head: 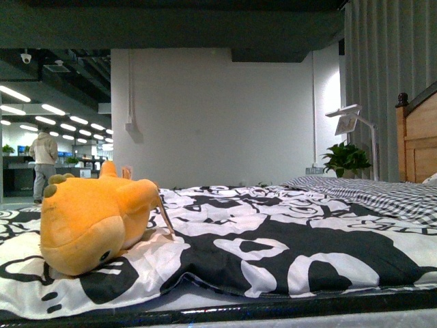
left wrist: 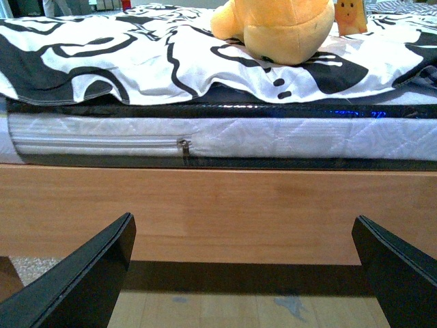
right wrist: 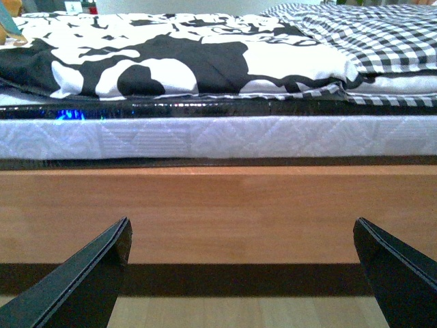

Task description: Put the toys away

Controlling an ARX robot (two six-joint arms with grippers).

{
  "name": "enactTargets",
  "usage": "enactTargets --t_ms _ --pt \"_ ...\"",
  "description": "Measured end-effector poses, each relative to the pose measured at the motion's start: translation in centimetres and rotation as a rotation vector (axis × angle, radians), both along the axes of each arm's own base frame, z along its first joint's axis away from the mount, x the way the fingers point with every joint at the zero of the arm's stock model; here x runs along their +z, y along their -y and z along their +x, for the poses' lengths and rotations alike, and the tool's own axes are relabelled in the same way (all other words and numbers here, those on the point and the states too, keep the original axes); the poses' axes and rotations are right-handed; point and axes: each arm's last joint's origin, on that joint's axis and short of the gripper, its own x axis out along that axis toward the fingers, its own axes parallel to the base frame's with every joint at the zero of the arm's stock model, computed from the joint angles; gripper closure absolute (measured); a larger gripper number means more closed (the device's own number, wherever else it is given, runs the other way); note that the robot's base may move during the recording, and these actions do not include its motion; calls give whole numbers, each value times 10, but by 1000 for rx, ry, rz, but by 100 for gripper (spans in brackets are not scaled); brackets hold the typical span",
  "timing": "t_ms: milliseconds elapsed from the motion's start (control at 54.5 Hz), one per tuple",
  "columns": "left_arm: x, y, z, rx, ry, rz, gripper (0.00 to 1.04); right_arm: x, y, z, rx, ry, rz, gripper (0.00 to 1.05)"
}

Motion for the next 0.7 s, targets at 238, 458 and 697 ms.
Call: enactTargets --t_ms 238,458,697 --pt "0 0 0 0 0 0 6 0 0 0 -1 0 0 7" --pt "0 0 0 0 0 0 6 0 0 0 0 0 0 7" --pt "0 0 0 -1 0 0 6 0 0 0 -4 0 0 7"
